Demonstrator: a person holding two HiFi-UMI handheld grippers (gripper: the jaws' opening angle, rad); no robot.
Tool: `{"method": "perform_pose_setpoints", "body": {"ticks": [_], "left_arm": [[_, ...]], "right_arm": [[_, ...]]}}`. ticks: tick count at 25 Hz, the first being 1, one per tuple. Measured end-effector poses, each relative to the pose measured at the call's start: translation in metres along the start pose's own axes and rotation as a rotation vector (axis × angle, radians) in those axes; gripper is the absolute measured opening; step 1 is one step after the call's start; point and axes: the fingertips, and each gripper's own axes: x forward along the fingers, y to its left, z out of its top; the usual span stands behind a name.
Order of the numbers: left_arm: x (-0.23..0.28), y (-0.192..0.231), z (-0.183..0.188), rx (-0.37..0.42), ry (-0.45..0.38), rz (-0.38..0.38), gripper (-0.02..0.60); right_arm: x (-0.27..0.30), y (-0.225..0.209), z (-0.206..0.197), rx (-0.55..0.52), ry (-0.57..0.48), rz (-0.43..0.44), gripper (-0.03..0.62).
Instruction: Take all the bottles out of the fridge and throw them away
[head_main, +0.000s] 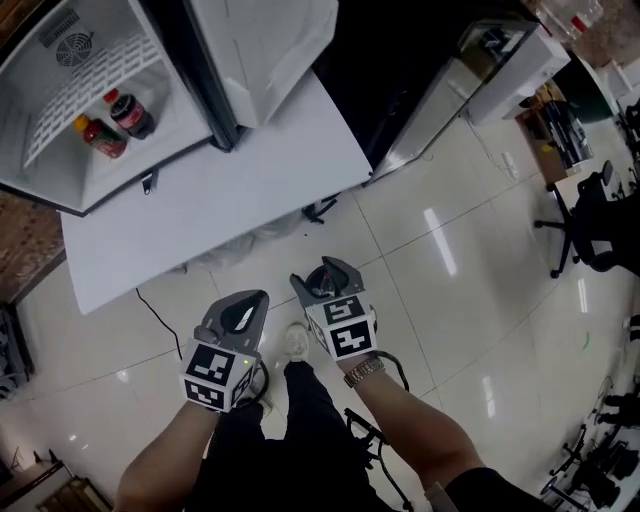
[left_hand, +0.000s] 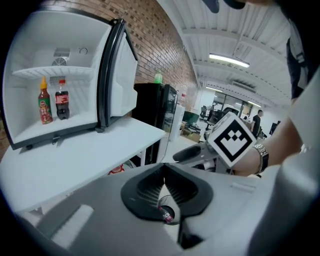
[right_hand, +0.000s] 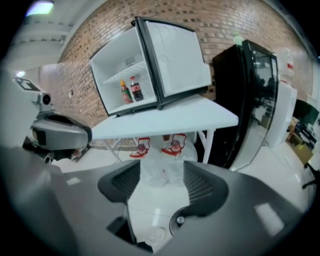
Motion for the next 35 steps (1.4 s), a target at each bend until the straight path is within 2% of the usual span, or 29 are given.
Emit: {"method": "perform_pose_setpoints", "body": {"ticks": [4, 7, 19, 26, 35], "left_arm": [[-0.018, 0.004, 0.027, -0.015, -0.074, 0.058, 0.005], [-0.032, 0.023, 0.041, -0.027, -0.132, 0.116, 0.004], [-0.129, 0.118, 0.067, -0.088, -0.273, 0.316, 0.004], [-0.176, 0.178, 0.079, -0.083, -0.316, 0.376, 0.005], [-0.204, 0.252, 0.086, -0.077, -0.323, 0.385, 0.003]], "right_arm": [[-0.017, 0.013, 0.035, -0.064, -0.052, 0.037, 0.273], [-0.017, 0.028, 0.061, -0.121, -0.089, 0.07, 0.273], [0.002, 0.145, 0.165, -0.326, -0.192, 0.19, 0.273], [0.038, 0.203, 0.227, -0.377, -0.233, 0.215, 0.273], [0.11, 0.25, 0.284, -0.38, -0.226, 0.193, 0.273]]}}
